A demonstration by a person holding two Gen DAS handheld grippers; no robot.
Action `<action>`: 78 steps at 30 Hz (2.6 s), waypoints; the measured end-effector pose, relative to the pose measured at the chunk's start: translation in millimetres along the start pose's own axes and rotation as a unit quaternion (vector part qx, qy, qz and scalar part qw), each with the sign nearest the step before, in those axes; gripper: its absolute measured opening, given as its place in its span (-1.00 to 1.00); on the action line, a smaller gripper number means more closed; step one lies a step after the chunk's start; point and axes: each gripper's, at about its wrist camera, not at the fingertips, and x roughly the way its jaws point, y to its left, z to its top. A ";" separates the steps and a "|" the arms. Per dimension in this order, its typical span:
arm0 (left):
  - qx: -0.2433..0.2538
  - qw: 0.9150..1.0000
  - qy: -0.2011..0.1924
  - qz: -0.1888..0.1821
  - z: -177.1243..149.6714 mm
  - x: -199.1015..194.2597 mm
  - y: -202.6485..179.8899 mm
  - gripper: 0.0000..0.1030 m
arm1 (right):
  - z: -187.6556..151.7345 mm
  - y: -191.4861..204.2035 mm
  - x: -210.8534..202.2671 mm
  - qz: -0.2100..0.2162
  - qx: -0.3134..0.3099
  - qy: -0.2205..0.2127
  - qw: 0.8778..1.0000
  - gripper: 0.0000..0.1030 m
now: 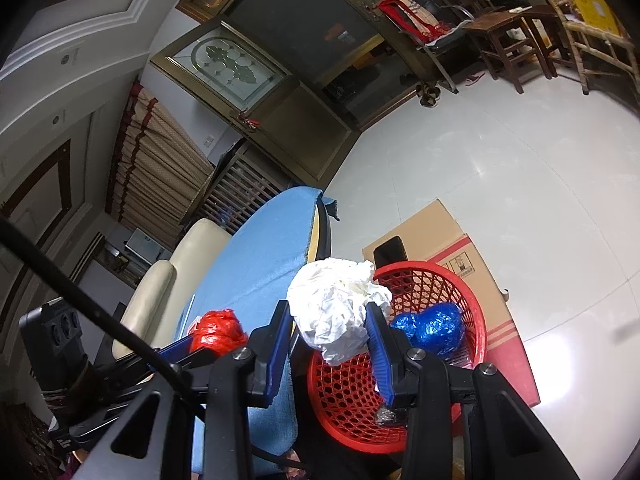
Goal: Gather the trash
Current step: 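Open the left tool over the basket while the right tool releases the tissue there, then move both open tools back over the table toward the orange mesh bag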
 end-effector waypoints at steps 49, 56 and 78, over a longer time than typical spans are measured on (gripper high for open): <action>-0.161 0.946 -0.086 0.268 -85.7 -134.4 128.5 0.44 | -13.7 93.7 19.3 0.028 -0.093 0.029 0.995 0.14; -0.189 0.937 -0.085 0.280 -104.5 -146.9 146.8 0.44 | -23.4 118.5 24.5 0.036 -0.120 0.040 0.991 0.14; -0.274 0.914 -0.062 0.293 -149.3 -153.3 192.8 0.44 | -48.5 144.9 39.9 0.037 -0.158 0.084 0.983 0.14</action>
